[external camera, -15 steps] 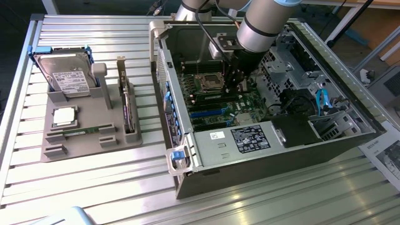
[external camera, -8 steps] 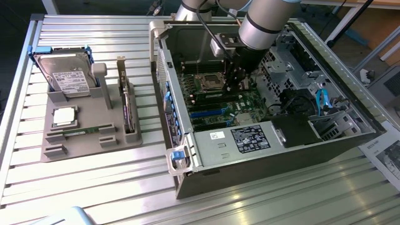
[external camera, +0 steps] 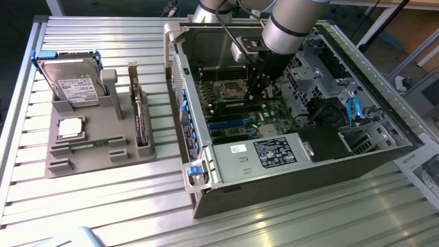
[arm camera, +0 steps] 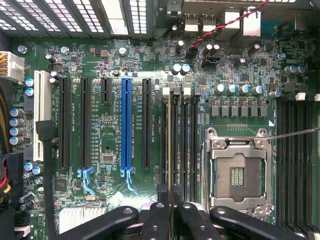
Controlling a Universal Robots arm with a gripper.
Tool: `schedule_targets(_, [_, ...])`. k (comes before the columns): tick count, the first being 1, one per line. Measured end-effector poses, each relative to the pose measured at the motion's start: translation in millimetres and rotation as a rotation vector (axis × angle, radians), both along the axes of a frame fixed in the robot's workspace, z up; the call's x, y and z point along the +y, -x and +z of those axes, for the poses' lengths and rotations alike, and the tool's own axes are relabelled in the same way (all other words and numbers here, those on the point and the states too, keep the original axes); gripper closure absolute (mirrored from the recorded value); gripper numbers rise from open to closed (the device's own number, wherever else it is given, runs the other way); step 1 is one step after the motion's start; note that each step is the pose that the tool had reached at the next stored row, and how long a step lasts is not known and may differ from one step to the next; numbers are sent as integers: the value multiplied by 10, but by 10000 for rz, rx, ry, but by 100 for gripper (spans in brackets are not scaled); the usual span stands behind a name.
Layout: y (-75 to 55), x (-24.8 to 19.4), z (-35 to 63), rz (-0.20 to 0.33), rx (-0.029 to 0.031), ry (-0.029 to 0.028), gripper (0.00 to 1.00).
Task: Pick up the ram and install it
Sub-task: 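Insert the ram into the slot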
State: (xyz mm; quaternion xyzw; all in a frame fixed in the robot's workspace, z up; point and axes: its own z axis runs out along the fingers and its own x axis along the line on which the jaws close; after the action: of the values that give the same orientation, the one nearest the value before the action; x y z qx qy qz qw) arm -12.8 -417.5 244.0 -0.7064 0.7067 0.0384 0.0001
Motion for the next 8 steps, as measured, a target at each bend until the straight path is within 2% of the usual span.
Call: schedule_targets(8, [0,0,0,-202,0,1,88])
